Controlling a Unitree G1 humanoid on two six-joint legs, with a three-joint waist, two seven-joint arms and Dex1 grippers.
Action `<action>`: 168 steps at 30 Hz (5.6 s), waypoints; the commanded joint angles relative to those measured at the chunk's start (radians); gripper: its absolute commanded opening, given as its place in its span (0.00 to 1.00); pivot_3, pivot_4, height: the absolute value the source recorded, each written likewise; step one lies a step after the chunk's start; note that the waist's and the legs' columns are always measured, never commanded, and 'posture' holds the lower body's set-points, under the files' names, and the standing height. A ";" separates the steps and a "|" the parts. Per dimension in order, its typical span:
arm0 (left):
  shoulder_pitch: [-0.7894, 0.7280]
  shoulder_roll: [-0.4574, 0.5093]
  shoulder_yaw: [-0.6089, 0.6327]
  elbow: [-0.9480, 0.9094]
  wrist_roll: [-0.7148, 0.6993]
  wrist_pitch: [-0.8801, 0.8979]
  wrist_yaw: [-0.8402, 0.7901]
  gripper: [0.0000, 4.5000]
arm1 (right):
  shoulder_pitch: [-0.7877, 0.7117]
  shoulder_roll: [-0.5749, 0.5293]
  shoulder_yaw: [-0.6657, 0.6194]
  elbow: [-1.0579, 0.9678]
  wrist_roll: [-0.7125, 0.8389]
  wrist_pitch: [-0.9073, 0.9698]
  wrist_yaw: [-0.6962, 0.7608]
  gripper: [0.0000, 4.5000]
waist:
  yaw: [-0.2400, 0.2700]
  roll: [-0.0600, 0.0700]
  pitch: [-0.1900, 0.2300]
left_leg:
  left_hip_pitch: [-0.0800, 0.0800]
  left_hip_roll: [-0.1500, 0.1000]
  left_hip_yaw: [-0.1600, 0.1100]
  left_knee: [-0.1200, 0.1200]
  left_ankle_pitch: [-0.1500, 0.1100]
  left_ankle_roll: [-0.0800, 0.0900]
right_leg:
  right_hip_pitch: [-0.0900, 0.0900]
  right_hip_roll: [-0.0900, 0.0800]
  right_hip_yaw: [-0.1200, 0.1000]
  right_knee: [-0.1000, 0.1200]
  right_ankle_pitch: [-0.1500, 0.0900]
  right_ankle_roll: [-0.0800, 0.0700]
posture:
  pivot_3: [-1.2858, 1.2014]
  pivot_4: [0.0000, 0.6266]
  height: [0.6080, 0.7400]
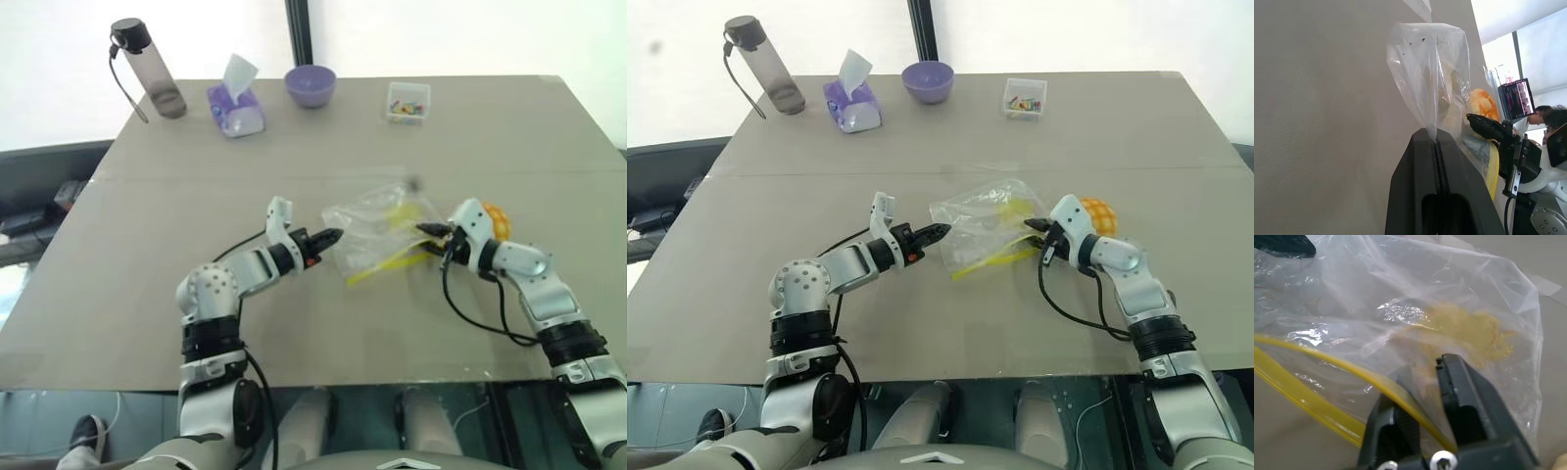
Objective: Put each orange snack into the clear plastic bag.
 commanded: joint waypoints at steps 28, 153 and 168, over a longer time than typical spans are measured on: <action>0.095 0.099 -0.024 -0.192 -0.002 -0.123 -0.017 0.41 | 0.021 0.005 -0.021 -0.077 0.015 0.060 -0.010 0.00 | 0.002 0.000 0.000 | -0.001 0.002 0.004 -0.001 0.000 0.000 | -0.004 0.001 0.004 0.001 0.000 0.000 | 0.52 0.24 1.00; 0.278 0.143 -0.548 -0.362 0.874 -0.876 -0.220 0.00 | -0.003 -0.010 0.038 -0.049 -0.220 -0.296 -0.393 0.99 | -0.019 0.000 0.000 | -0.002 0.003 0.010 -0.003 0.000 0.000 | -0.010 0.004 0.012 0.005 0.000 -0.001 | 0.52 0.24 1.00; 0.263 0.147 -0.576 -0.328 0.878 -0.910 -0.237 0.00 | 0.108 0.077 -0.329 -0.310 0.319 0.701 -0.464 0.88 | -0.016 0.001 0.000 | -0.001 0.004 0.011 -0.003 0.000 0.001 | -0.010 0.004 0.014 0.006 0.001 -0.001 | 0.52 0.24 1.00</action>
